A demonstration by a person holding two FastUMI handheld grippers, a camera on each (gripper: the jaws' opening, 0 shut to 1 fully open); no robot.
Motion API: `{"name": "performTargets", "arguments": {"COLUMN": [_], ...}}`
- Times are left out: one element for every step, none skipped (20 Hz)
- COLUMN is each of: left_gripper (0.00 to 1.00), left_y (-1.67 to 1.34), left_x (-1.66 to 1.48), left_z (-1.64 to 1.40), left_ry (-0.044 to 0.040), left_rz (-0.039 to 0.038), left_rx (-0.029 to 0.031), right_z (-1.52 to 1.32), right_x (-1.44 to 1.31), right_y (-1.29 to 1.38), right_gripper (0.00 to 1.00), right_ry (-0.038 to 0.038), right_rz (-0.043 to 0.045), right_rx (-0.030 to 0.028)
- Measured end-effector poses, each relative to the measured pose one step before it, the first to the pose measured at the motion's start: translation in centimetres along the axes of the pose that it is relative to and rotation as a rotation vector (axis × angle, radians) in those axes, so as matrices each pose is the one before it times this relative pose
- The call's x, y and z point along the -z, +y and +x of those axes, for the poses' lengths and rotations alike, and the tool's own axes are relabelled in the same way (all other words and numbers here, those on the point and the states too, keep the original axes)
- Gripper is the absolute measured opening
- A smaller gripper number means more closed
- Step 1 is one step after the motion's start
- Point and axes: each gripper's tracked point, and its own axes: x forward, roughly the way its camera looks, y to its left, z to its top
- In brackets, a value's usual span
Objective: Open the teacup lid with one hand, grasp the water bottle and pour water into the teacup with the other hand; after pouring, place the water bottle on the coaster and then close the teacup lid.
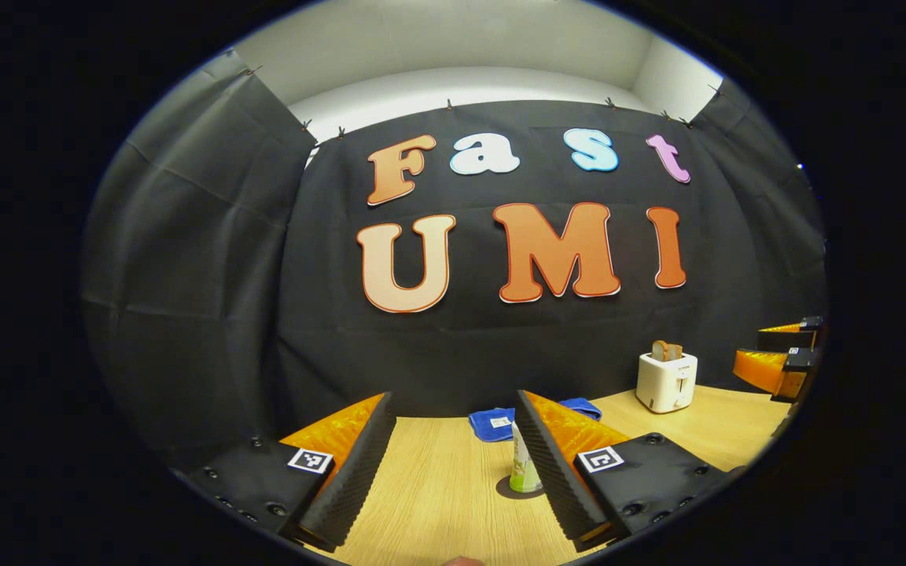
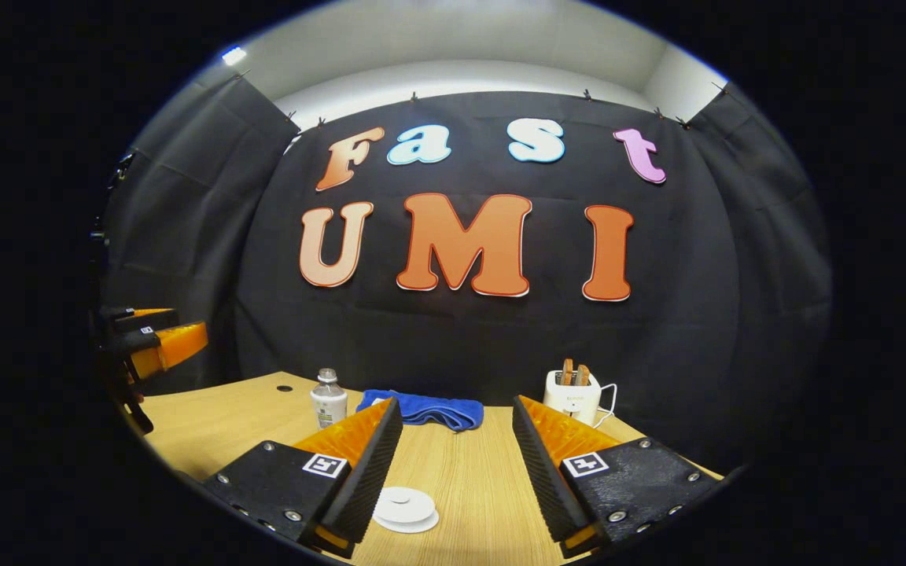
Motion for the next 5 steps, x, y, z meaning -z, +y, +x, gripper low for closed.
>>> {"name": "performTargets", "arguments": {"left_gripper": [0.98,0.98,0.98,1.00,0.96], "left_y": [0.116,0.290,0.418,0.426,0.340], "left_x": [-0.053,-0.058,-0.152,-0.001,-0.040], "left_z": [-0.215,-0.076,0.006,-0.077,-0.001], "left_ry": [-0.00044,-0.00354,-0.00304,-0.00061,0.00255], "left_rz": [-0.00035,-0.00741,-0.01028,-0.00820,-0.00386], "left_rx": [0.00072,-0.00622,-0.00837,-0.00819,-0.00547], "right_z": [0.045,0.040,0.066,0.105,-0.038], "right_x": [-0.262,-0.290,-0.149,-0.097,0.052], "right_y": [0.000,-0.205,-0.081,0.064,0.263], "right_gripper": [0.84,0.84,0.84,0.84,0.84], "right_ry": [-0.00728,-0.00749,-0.00517,-0.00422,-0.00030], "right_rz": [0.00066,-0.00669,-0.00714,-0.00532,-0.00222], "right_rx": [-0.00154,0.00577,0.00303,0.00110,-0.00458]}}
